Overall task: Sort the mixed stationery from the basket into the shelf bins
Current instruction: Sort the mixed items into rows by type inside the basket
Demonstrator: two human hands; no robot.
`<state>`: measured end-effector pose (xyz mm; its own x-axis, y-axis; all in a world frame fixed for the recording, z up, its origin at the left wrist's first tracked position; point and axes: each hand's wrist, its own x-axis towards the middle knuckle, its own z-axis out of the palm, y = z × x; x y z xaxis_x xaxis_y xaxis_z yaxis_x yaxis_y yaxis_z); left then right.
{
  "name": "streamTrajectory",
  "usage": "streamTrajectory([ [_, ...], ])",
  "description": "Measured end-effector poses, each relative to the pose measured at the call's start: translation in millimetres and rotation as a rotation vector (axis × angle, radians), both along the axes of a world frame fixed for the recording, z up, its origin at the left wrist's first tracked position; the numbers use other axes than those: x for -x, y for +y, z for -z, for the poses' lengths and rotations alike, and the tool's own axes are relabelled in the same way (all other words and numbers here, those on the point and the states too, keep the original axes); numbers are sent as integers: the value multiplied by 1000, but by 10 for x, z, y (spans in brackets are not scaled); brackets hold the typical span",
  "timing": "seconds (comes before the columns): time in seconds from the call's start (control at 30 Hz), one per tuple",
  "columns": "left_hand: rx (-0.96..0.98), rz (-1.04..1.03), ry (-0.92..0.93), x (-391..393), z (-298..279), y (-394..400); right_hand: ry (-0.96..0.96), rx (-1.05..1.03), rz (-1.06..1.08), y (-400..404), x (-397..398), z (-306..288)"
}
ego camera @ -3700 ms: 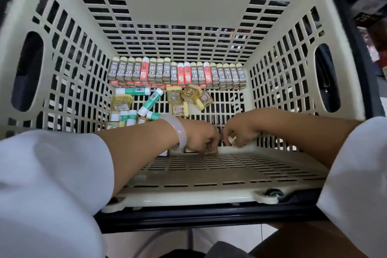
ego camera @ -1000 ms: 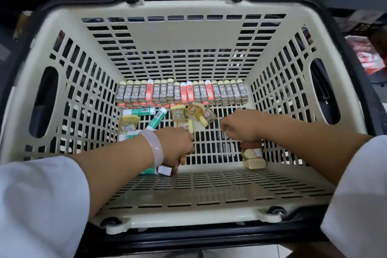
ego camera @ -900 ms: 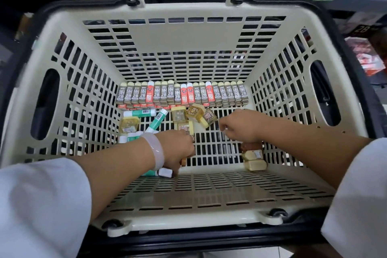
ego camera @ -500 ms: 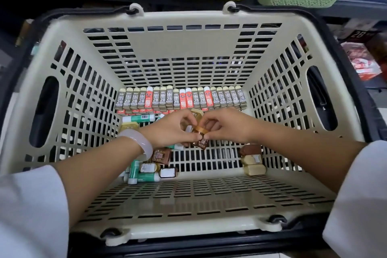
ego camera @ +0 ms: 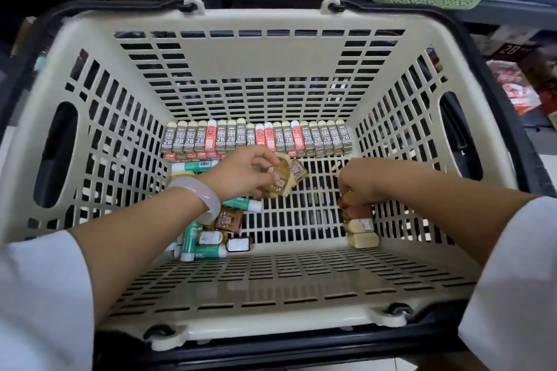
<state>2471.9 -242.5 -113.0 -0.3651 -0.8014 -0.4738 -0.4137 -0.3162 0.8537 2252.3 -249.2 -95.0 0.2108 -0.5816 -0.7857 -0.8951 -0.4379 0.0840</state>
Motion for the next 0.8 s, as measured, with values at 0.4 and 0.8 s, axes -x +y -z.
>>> streamTrajectory([
  [0.4, -34, -68, 72, 75, 28, 10, -918, -39, 660, -50, -259, -141],
  [0.8, 447, 614, -669, 106, 282, 11, -109, 132, 2, -117, 2, -53],
])
